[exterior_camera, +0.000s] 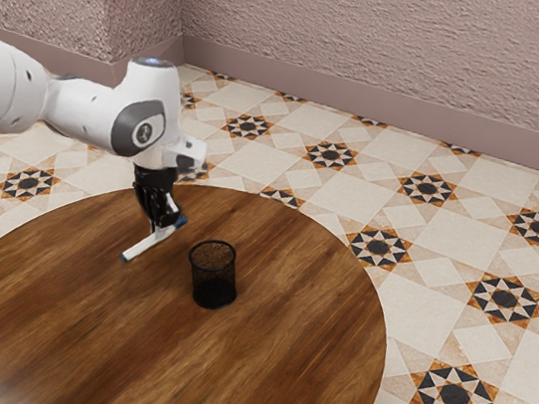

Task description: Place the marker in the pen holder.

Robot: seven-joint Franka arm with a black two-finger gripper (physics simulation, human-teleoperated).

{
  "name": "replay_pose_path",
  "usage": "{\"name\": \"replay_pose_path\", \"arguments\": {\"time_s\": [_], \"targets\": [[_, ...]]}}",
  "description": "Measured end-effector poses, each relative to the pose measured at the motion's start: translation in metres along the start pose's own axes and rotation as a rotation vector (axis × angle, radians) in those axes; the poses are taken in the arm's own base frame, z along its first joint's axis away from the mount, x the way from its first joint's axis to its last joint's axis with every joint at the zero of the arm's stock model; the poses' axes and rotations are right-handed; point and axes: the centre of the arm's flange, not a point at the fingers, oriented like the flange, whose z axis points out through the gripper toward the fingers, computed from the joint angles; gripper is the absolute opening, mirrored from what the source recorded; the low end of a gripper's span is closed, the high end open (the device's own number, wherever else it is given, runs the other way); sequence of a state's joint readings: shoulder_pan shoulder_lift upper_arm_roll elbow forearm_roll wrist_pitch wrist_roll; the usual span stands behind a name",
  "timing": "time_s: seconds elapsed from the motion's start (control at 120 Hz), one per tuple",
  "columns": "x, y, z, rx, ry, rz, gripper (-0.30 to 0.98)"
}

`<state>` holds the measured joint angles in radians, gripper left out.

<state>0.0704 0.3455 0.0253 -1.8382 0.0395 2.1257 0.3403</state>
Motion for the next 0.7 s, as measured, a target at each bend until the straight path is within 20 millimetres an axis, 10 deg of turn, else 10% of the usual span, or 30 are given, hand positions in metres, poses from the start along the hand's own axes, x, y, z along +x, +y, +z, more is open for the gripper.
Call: {"name": "replay_pose_path", "arguments": {"time_s": [0.15, 0.333, 0.45, 0.7], "targets": [[-0.013, 0.024, -0.08, 0.119, 0.232, 0.055, -0.1], [-0.042, 0.127, -0.134, 0.193, 0.552, 0.202, -0.1], [-0.077, 0.176, -0.138, 0.203, 0.648, 0.246, -0.1], [-0.102, 0.213, -0.105, 0.177, 0.673, 0.23, -0.1]]}}
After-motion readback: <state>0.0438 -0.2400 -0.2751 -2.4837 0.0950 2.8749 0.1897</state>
